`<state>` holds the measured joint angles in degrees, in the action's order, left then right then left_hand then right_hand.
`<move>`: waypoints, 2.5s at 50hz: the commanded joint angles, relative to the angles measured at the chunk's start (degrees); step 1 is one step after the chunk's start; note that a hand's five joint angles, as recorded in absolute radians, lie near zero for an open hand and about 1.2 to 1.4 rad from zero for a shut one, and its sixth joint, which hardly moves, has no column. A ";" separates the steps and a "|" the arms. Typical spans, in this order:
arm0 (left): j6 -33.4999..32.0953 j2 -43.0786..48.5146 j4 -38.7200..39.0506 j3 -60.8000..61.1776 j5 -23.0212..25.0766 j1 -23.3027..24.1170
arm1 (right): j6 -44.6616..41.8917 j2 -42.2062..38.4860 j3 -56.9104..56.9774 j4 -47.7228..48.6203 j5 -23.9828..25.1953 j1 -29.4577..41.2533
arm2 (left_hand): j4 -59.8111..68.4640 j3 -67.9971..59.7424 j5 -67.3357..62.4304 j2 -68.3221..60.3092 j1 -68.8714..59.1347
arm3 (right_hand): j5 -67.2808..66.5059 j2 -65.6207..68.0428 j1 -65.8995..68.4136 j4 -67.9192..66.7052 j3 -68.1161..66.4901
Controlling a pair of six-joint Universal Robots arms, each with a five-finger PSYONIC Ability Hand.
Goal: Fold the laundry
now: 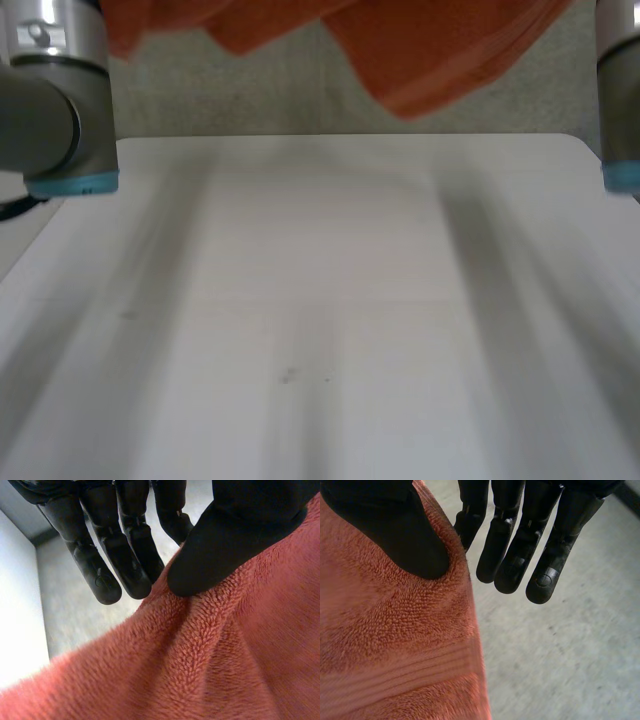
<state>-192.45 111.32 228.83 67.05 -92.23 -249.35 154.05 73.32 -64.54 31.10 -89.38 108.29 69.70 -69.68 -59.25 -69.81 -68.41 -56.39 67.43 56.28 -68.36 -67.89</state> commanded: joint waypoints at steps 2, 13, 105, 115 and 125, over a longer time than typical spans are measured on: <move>0.59 -0.49 -14.18 17.11 -0.23 -0.70 | -0.15 3.41 -21.24 -0.61 6.50 -1.06 | 10.30 -10.32 -10.75 -10.19 -11.59 | -13.61 12.57 23.72 -11.64 -12.11; 0.06 4.25 -19.30 31.64 0.39 -1.40 | 0.02 -8.55 -31.79 -10.10 11.86 -0.45 | 10.30 -10.32 -10.75 -10.19 -11.59 | -13.61 12.57 23.72 -11.64 -12.11; 7.26 -6.62 -50.57 13.90 -0.14 3.16 | 39.73 -8.63 -32.06 -18.28 17.16 5.25 | 10.30 -10.32 -10.75 -10.19 -11.59 | 47.39 -48.43 -37.28 49.35 48.89; 7.62 -12.09 -53.22 9.59 -0.49 6.77 | 49.58 -14.07 -26.70 -14.76 8.26 15.63 | 10.30 -10.32 -10.75 -10.19 -11.59 | 49.08 -50.11 -38.97 51.04 50.57; 7.53 -14.46 -53.22 8.27 -2.25 7.56 | 48.54 -19.44 -25.02 -10.98 1.32 16.69 | 10.30 -10.32 -10.75 -10.19 -11.59 | 46.55 -47.59 -36.44 48.52 48.05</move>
<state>-184.84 97.38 175.46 75.27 -93.87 -241.57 203.87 56.76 -89.98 17.45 -82.83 125.08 69.72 -69.70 -59.25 -69.81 -68.59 -7.78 19.68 15.90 -18.77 -18.34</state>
